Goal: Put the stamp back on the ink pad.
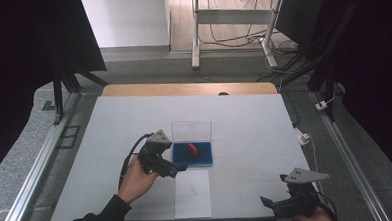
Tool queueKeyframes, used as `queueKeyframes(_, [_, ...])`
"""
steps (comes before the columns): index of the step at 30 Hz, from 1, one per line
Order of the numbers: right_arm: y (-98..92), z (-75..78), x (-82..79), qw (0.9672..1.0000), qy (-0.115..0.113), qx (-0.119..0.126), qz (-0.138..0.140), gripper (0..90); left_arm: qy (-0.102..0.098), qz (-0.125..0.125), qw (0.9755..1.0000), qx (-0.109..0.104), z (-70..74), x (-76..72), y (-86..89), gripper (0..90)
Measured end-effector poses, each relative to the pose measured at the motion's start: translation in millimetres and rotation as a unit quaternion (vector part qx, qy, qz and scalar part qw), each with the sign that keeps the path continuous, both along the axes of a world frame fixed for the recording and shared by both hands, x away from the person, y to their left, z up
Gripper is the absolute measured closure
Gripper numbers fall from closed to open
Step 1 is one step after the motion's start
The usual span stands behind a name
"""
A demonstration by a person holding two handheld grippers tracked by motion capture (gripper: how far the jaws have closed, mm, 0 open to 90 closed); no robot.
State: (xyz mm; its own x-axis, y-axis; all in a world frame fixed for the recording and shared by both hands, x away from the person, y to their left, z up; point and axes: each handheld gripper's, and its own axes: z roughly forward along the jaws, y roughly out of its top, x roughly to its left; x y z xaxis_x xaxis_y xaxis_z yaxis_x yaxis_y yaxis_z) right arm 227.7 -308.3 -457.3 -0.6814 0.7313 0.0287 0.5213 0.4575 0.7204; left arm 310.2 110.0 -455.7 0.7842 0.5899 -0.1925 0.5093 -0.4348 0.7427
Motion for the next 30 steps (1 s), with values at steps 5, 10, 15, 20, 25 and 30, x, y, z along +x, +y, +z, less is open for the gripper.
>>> queueKeyframes(5, [-0.2,0.1,0.0,1.0,0.0,0.0,-0.001,0.0,0.004,0.008,0.9999,-0.005,2.2,-10.8,11.5,0.4])
queueKeyframes(10, [-0.4,0.2,0.1,1.0,0.0,0.001,0.0,0.0,0.008,0.017,0.9998,-0.009,2.9,-20.8,23.8,0.8])
queueKeyframes(15, [-1.0,0.5,0.1,1.0,0.001,0.002,-0.001,0.0,0.01,0.028,0.9995,-0.013,1.4,-32.5,36.8,1.0])
queueKeyframes(20, [-1.4,0.6,0.2,1.0,0.0,0.003,-0.001,0.0,0.013,0.044,0.9988,-0.017,-0.6,-45.1,51.1,1.0])
queueKeyframes(25, [-1.5,0.6,0.3,1.0,0.001,0.004,-0.001,0.0,0.007,0.062,0.9978,-0.022,-0.4,-58.9,66.1,1.0])
queueKeyframes(30, [-1.6,0.6,0.4,1.0,0.001,0.006,-0.002,0.0,0.006,0.081,0.9964,-0.023,-2.4,-73.4,81.2,0.5])
